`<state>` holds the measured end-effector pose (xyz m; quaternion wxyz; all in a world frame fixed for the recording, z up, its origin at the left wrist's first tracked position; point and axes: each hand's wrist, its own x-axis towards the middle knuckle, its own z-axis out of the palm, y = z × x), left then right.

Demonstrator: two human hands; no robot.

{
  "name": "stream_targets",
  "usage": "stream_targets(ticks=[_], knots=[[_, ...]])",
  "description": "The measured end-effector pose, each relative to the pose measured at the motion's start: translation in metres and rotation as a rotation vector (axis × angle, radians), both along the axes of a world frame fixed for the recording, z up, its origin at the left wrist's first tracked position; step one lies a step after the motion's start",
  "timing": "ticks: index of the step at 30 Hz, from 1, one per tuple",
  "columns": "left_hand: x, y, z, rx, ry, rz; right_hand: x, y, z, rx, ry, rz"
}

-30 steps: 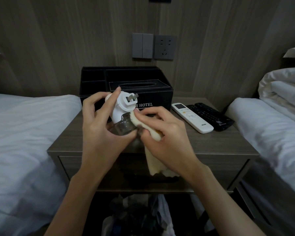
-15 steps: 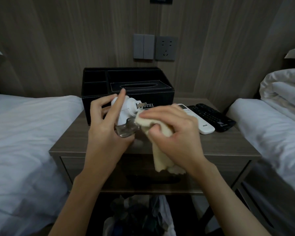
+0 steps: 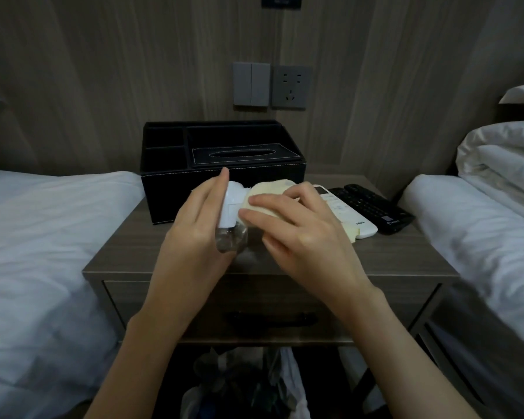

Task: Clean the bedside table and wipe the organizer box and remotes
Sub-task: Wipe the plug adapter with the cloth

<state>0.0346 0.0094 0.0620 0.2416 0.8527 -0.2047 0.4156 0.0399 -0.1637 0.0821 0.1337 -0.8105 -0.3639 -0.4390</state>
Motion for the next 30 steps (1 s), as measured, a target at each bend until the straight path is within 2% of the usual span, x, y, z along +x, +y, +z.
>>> stream_targets(ticks=[4, 8, 14, 18, 21, 25, 30], knots=[[0.0, 0.001, -0.002, 0.115, 0.043, 0.024, 0.002, -0.004, 0.002, -0.034, 0.016, -0.009], [0.001, -0.001, -0.002, 0.267, 0.006, 0.059, 0.006, -0.009, 0.004, 0.029, 0.008, -0.013], [-0.003, -0.008, -0.002, 0.199, 0.054, -0.005, 0.013, -0.025, 0.007, 0.215, 0.115, -0.063], [0.002, -0.009, -0.008, 0.106, 0.06, -0.03, 0.005, -0.023, 0.017, 0.334, 0.025, -0.004], [0.003, -0.01, -0.006, 0.112, -0.013, -0.007, 0.002, -0.015, 0.015, 0.255, 0.003, 0.075], [0.001, -0.008, -0.001, 0.177, -0.055, -0.009, 0.005, -0.014, 0.008, 0.121, 0.132, 0.079], [-0.002, -0.006, 0.002, 0.182, -0.022, -0.052, 0.003, -0.02, 0.015, 0.148, 0.223, 0.081]])
